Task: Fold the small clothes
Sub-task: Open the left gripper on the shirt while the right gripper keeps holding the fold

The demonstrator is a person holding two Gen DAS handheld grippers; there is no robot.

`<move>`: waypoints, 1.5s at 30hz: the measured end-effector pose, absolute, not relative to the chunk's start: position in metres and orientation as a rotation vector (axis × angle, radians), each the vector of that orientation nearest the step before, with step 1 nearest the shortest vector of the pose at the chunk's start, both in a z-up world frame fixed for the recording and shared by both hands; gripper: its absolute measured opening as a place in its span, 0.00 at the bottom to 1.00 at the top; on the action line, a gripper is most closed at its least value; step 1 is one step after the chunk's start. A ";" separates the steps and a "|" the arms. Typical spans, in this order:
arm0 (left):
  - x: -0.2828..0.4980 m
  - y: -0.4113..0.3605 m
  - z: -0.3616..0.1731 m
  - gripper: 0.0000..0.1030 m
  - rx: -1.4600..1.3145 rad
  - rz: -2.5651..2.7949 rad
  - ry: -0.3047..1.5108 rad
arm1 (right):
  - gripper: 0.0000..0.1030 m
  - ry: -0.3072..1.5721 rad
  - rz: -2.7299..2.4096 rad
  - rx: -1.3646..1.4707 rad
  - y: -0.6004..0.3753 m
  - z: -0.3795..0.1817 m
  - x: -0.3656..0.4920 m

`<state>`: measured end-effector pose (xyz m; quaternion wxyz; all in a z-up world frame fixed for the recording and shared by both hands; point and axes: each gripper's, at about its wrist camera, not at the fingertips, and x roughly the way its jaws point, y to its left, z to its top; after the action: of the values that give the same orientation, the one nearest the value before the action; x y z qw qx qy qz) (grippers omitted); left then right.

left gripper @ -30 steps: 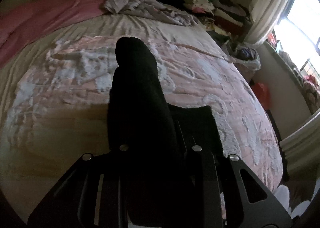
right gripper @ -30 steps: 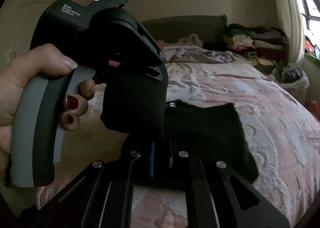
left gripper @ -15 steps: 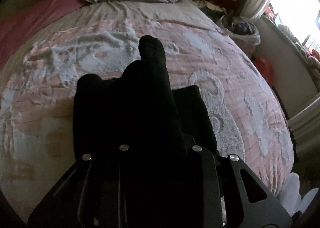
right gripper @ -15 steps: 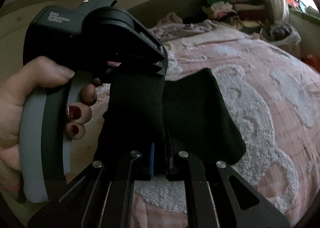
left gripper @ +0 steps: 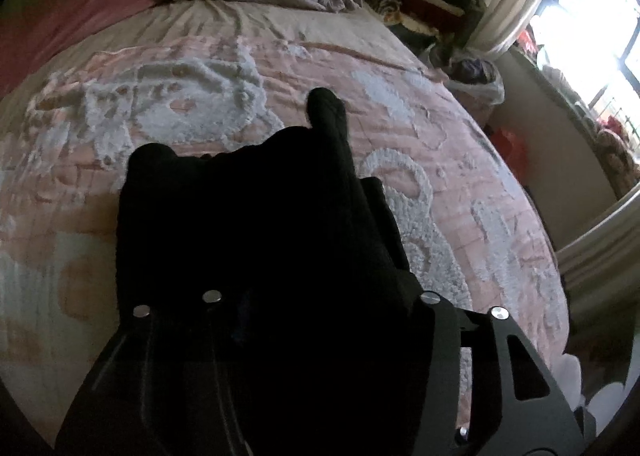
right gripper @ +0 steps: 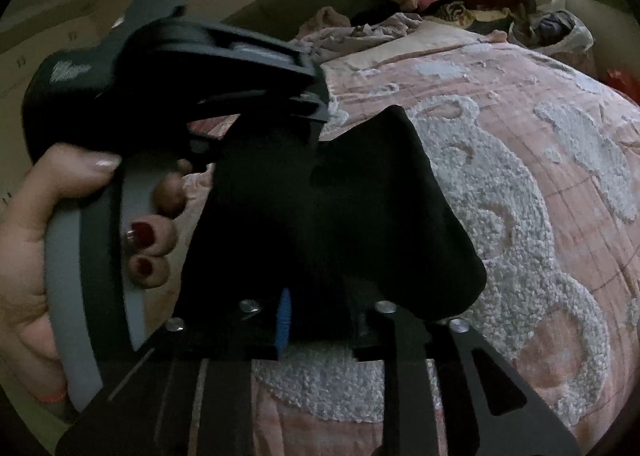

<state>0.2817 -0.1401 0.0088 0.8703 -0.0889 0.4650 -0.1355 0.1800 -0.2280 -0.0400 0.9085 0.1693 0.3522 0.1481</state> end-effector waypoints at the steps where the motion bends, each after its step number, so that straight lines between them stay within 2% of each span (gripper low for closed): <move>1: 0.281 -0.137 0.010 0.47 -0.198 -0.289 0.969 | 0.27 0.726 0.309 0.351 -0.228 -0.040 0.180; 4: 0.277 -0.132 0.012 0.60 -0.221 -0.343 0.956 | 0.28 0.744 0.304 0.341 -0.226 -0.040 0.180; 12: 0.272 -0.119 0.025 0.61 -0.262 -0.369 0.920 | 0.32 0.772 0.297 0.401 -0.238 -0.045 0.185; 17: 0.263 -0.091 0.026 0.61 -0.254 -0.286 0.890 | 0.47 0.765 0.341 0.436 -0.243 -0.041 0.185; 20: 0.255 -0.072 0.023 0.63 -0.233 -0.228 0.871 | 0.51 0.766 0.360 0.434 -0.244 -0.036 0.186; 23: 0.245 -0.059 0.020 0.64 -0.187 -0.175 0.849 | 0.67 0.784 0.399 0.465 -0.248 -0.034 0.192; 26: 0.237 -0.046 0.011 0.64 -0.163 -0.146 0.851 | 0.77 0.817 0.431 0.471 -0.250 -0.031 0.204; 34: 0.228 -0.035 -0.011 0.64 -0.138 -0.133 0.884 | 0.83 0.937 0.527 0.570 -0.257 -0.041 0.252; 45: 0.226 -0.043 -0.012 0.67 -0.078 -0.144 0.861 | 0.83 0.981 0.549 0.510 -0.250 -0.040 0.299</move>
<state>0.2262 -0.0434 -0.0125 0.9055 -0.0377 0.4168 -0.0699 0.2991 -0.2505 -0.0395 0.8153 0.2393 0.4601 0.2576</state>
